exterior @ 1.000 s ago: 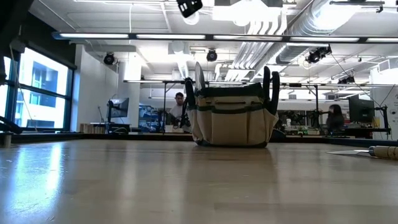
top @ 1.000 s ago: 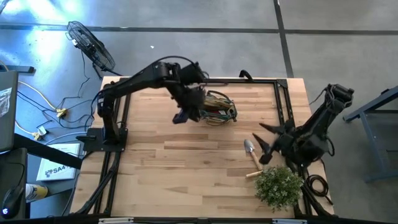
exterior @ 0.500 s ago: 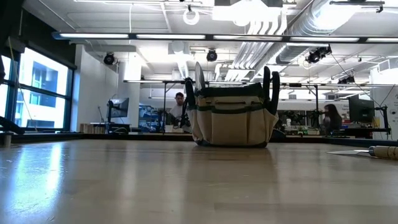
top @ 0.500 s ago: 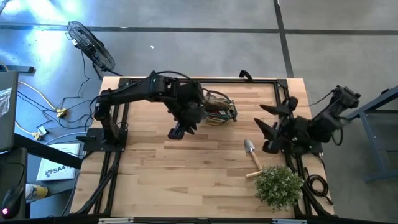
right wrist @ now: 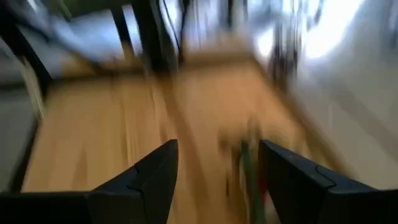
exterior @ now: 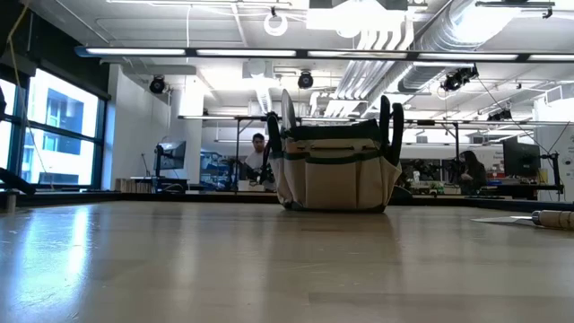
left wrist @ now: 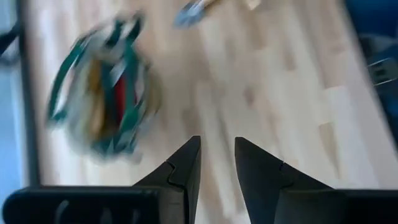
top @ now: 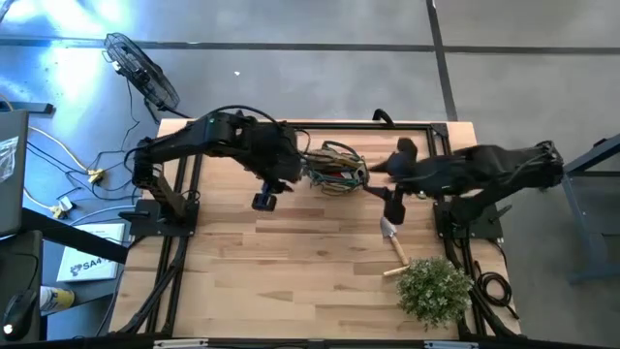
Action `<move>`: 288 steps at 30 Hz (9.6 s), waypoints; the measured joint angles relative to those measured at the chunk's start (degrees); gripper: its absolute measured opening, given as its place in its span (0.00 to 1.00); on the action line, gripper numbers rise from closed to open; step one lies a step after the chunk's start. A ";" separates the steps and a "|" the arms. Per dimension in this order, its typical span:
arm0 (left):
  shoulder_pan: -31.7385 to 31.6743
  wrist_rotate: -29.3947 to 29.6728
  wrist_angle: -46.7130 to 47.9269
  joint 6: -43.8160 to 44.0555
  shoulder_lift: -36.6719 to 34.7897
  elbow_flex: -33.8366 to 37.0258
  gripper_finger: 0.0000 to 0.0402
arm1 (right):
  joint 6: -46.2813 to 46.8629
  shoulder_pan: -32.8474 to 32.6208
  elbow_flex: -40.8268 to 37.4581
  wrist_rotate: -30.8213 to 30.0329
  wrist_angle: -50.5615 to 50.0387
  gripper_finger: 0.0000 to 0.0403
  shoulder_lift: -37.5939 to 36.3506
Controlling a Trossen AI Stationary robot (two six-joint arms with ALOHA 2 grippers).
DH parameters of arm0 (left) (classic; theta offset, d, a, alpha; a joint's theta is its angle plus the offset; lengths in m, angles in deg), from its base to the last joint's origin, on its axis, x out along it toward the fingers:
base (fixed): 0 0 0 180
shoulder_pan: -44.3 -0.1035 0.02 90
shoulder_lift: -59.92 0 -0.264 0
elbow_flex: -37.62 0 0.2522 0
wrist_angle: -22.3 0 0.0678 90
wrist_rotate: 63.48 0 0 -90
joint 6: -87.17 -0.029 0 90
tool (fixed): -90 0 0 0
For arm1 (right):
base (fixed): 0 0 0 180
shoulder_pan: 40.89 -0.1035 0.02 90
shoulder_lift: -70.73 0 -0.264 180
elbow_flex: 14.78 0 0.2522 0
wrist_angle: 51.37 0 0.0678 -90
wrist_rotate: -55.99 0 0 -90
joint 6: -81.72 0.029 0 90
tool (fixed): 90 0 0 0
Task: Pick & Place Garden tools in Gardening bag
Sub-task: Put the top brown trowel into the light brown gardening bag
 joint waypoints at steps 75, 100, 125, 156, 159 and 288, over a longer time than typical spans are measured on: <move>0.00 28.32 -20.58 19.58 -18.76 51.63 0.23 | 65.84 -1.56 -47.74 34.27 7.65 0.53 11.69; 0.00 31.18 -19.93 19.56 -18.90 51.61 0.23 | 67.39 -2.26 -48.27 34.50 9.56 0.50 18.78; 0.02 24.67 -16.30 21.99 -18.94 51.56 0.23 | 62.93 -3.13 -48.34 30.41 7.80 0.13 17.22; 0.04 -16.87 -49.99 10.43 -19.42 70.34 0.23 | 22.93 -2.30 -44.27 -31.42 49.21 0.13 12.53; 0.02 -16.70 -53.53 8.29 -19.40 72.34 0.23 | 22.22 -1.11 -44.67 -30.83 49.79 0.13 14.09; 0.04 -26.10 -56.47 15.49 -19.35 79.34 0.23 | -12.44 17.83 -44.57 -14.51 74.89 0.13 11.98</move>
